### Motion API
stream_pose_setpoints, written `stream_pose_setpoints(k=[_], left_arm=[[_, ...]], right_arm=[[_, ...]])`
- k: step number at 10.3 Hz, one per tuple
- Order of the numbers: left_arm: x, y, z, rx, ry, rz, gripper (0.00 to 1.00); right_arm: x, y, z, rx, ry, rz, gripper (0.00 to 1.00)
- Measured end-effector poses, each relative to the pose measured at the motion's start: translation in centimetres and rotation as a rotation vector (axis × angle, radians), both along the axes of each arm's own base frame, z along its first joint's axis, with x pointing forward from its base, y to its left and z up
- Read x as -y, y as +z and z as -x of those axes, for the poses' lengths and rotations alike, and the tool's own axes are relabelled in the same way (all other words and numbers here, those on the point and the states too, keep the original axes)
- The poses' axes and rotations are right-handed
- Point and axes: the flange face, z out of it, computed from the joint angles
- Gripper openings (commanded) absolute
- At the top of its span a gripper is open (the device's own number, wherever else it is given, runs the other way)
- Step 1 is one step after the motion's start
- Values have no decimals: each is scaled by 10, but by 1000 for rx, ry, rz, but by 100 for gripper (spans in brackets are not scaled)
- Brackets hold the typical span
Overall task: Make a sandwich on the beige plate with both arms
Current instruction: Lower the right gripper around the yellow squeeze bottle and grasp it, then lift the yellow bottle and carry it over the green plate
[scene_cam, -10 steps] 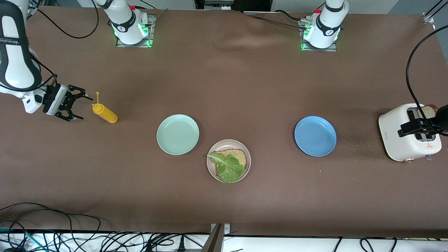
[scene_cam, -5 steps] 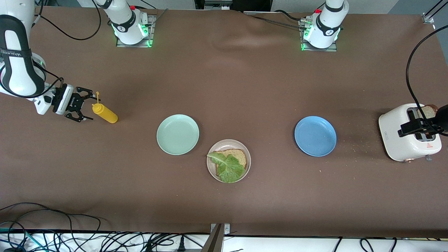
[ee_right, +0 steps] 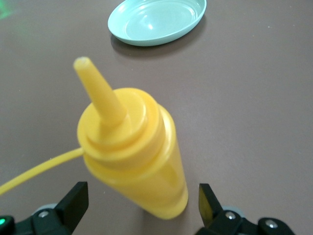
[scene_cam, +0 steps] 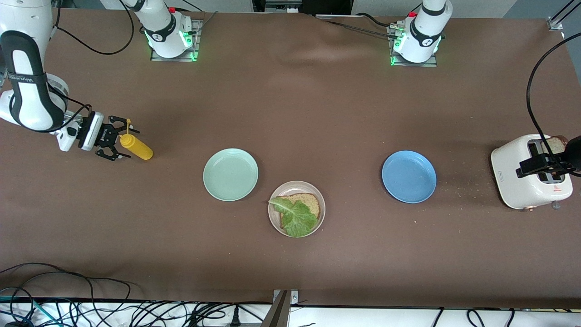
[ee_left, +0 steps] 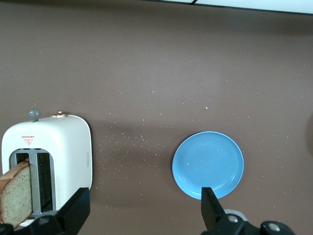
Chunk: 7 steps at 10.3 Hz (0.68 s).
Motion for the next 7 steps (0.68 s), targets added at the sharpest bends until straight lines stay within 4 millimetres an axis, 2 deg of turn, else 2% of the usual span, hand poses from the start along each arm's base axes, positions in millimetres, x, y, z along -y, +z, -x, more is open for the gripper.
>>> stream_pose_setpoints(k=[1, 2, 3, 4, 7], left_arm=[[0, 0, 0, 0, 0, 0, 100], [0, 0, 0, 0, 0, 0, 100], [0, 0, 0, 0, 0, 0, 100], [0, 0, 0, 0, 0, 0, 100], [0, 0, 0, 0, 0, 0, 100]], right_arm=[[-5, -3, -1, 1, 2, -8, 72], [-10, -5, -3, 3, 8, -15, 44], [-15, -6, -7, 8, 15, -19, 6], [-19, -5, -12, 16, 27, -21, 0], [-55, 2, -43, 60, 107, -23, 0]])
